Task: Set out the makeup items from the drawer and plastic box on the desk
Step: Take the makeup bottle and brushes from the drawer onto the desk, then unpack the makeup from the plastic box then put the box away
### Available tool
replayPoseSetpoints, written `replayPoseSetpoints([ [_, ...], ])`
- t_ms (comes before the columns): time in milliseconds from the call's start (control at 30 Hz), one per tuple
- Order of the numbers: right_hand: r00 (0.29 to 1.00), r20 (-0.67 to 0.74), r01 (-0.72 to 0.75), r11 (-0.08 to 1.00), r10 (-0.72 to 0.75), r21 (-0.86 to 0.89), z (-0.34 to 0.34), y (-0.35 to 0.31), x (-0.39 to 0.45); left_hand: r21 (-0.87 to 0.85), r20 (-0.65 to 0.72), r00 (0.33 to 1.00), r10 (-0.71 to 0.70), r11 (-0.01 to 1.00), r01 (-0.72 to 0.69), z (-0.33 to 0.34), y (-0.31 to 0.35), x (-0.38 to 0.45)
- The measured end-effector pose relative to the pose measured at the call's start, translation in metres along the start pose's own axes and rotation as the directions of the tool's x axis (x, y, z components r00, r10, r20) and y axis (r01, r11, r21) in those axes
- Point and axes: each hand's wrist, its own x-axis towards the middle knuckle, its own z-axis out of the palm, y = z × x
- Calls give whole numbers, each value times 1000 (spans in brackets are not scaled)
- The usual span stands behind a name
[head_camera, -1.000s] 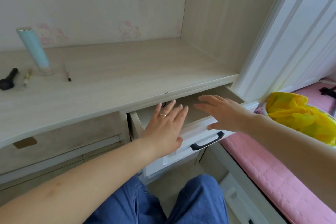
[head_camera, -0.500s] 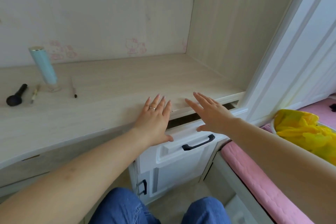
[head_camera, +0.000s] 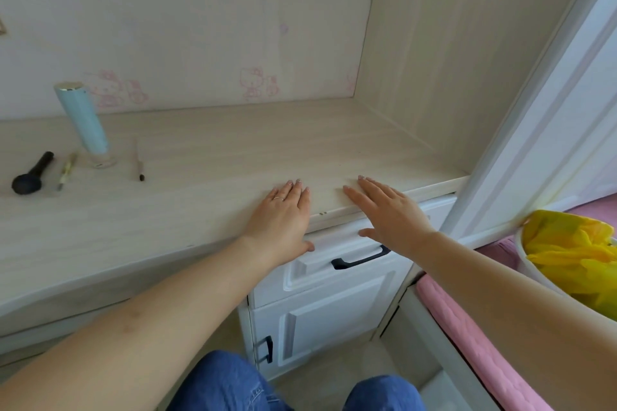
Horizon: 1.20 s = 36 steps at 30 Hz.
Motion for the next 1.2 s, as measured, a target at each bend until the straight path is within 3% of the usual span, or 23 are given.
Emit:
replayPoseSetpoints([
  [233, 988, -151, -8, 998, 17, 61, 15, -2, 0, 21, -58, 998, 3, 1000, -1, 4, 1, -1],
  [667, 979, -177, -79, 990, 99, 118, 25, -8, -1, 40, -79, 997, -11, 999, 14, 7, 2, 0],
  [800, 985, -124, -99, 985, 116, 138, 21, -10, -1, 0, -81, 997, -6, 1000, 6, 6, 1, -1],
  [867, 993, -77, -78, 979, 94, 188, 14, -7, -3, -60, -58, 998, 7, 998, -10, 4, -1, -2],
  [967, 996, 30, -94, 911, 89, 401, -7, 1, -5, -265, -67, 998, 5, 964, -22, -9, -3, -2],
  [1067, 982, 15, -154, 753, 189, 640, -25, 10, -3, -572, -130, 990, -59, 820, -26, -21, -4, 0],
  [1200, 967, -23, -136, 591, 253, 795, -27, 25, 24, -770, -122, 988, -94, 637, -34, -22, 1, 21],
])
